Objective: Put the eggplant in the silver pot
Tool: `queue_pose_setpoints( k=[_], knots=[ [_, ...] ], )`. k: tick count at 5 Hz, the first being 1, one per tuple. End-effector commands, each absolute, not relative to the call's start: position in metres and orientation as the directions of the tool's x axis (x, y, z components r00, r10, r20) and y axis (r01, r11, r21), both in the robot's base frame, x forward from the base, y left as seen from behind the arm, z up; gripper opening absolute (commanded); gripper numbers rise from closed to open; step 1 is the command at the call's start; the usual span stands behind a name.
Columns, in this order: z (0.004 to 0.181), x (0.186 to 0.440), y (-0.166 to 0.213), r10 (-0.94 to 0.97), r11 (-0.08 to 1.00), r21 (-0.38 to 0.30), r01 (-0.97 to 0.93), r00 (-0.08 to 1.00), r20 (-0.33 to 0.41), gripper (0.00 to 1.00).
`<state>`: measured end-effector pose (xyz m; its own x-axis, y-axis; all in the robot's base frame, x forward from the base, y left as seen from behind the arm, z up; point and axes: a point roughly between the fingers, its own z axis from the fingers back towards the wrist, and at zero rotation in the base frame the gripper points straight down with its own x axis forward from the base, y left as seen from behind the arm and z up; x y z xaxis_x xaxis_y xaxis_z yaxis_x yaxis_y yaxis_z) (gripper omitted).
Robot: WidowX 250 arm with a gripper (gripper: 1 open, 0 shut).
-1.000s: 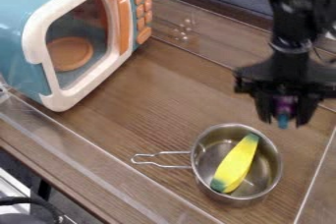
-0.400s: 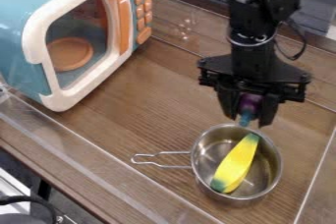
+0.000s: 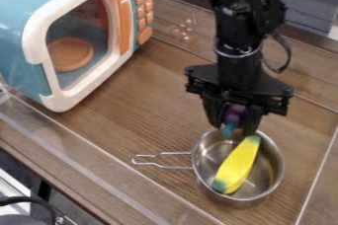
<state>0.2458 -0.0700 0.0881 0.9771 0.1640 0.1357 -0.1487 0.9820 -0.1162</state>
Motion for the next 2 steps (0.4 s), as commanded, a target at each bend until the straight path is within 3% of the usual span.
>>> queue_pose_setpoints(
  k=[1,2],
  knots=[
    [0.105,0.244,-0.063,0.123,0.987,-0.123,-0.103,0.977,0.173,1.0],
    [0.097,0.247,-0.074,0.134,0.987,-0.112,-0.117,0.977,0.164,1.0]
  ],
)
